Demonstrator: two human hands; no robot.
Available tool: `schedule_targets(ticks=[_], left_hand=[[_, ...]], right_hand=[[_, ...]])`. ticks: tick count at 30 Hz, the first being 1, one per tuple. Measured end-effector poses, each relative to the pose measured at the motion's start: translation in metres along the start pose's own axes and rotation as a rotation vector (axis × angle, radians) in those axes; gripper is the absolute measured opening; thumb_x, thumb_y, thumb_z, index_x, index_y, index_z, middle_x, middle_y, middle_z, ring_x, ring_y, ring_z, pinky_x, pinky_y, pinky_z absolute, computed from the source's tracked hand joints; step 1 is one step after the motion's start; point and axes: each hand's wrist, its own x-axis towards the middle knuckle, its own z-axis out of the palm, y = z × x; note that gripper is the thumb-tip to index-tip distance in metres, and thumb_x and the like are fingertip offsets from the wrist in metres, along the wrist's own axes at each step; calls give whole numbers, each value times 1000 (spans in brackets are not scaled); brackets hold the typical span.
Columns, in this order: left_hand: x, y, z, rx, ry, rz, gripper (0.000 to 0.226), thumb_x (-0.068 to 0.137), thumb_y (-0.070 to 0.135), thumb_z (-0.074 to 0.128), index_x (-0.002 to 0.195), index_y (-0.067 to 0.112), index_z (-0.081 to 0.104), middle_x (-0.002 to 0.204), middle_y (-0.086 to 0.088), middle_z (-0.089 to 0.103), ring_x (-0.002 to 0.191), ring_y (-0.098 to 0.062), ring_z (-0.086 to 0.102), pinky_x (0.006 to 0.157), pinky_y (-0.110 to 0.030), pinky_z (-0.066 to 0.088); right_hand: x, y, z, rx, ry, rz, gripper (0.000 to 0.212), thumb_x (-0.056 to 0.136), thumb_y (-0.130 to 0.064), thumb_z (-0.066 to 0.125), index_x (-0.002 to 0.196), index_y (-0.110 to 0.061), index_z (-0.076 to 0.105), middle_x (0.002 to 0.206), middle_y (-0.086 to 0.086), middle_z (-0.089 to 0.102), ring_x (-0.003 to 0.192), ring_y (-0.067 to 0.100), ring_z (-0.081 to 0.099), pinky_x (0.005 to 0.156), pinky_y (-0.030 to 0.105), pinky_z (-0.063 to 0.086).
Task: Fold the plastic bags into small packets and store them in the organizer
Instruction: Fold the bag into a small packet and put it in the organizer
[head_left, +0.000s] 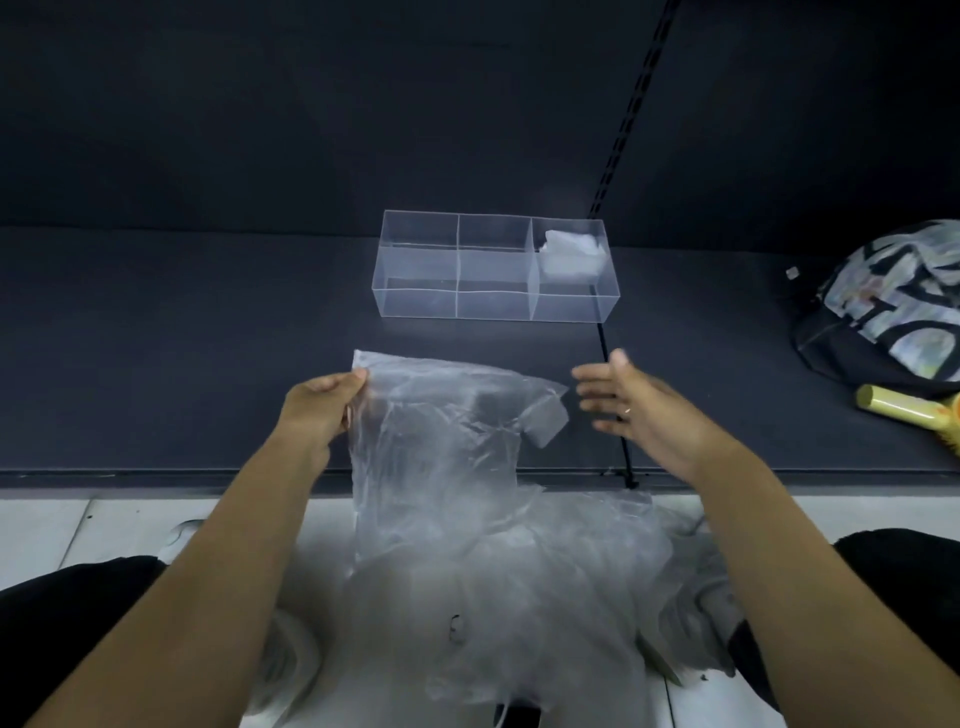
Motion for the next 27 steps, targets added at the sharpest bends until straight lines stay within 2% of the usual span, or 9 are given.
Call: schedule_targets(ticks=[3, 7, 11, 13, 15, 18, 20, 23, 27], left_hand=[[12, -11, -1, 2, 27, -30, 16, 87, 26, 70, 95, 13, 69, 87, -3, 68, 79, -18, 63, 74, -28, 51], [25, -20, -5, 19, 9, -85, 17, 89, 26, 67, 96, 11, 68, 101, -11, 70, 97, -27, 65, 92, -38, 52], [39, -22, -9, 11, 26, -106, 20, 90, 27, 65, 101, 10, 67, 105, -11, 68, 100, -28, 63, 91, -38, 51], [45, -22, -8, 10, 45, -106, 16, 90, 27, 65, 97, 13, 66, 94, -9, 66, 89, -24, 60, 80, -34, 51], [49, -22, -5, 8, 63, -118, 15, 90, 28, 65, 94, 13, 66, 78, -5, 58, 70, -19, 53, 67, -30, 47], [53, -20, -2, 10, 81, -148, 15, 90, 27, 65, 79, 16, 63, 64, -2, 46, 50, -13, 39, 56, -27, 41], [55, -20, -2, -7, 80, -156, 15, 90, 25, 65, 78, 16, 62, 67, -2, 48, 53, -14, 41, 58, -28, 43], [58, -18, -5, -46, 59, -177, 16, 91, 25, 65, 78, 15, 60, 72, -3, 50, 60, -16, 46, 61, -29, 45], [67, -14, -13, -11, 30, -187, 13, 91, 27, 64, 87, 15, 60, 76, -3, 50, 64, -15, 46, 63, -28, 43]], right_hand=[[19, 11, 31, -54, -190, 26, 53, 77, -58, 59, 125, -35, 57, 130, -8, 58, 119, 8, 55, 101, 33, 45], [44, 18, 49, 24, -247, 7, 39, 91, -17, 62, 128, -27, 55, 132, -1, 57, 120, 14, 55, 103, 34, 45], [55, 16, 37, 206, -294, 44, 39, 87, -32, 58, 125, -24, 59, 119, -1, 66, 108, 14, 60, 100, 34, 43], [57, 15, 35, 103, -303, 41, 48, 80, -34, 65, 126, -24, 55, 117, -2, 66, 108, 10, 59, 97, 28, 42], [59, 18, 41, -12, -276, 36, 51, 78, -23, 74, 124, -21, 51, 116, 2, 64, 108, 11, 58, 94, 23, 43], [60, 26, 57, -123, -86, -9, 42, 75, -16, 81, 108, -21, 55, 99, -3, 61, 88, 7, 58, 80, 15, 47], [61, 32, 65, -180, -4, -35, 25, 75, -19, 81, 92, -23, 63, 89, -7, 60, 77, 5, 54, 77, 17, 45], [60, 32, 59, -192, -54, -16, 8, 82, -23, 75, 77, -23, 68, 92, -6, 63, 83, 2, 59, 81, 13, 42], [59, 17, 8, -90, -120, 27, 34, 93, -33, 54, 75, -6, 65, 88, 12, 64, 92, 13, 60, 88, 20, 44]])
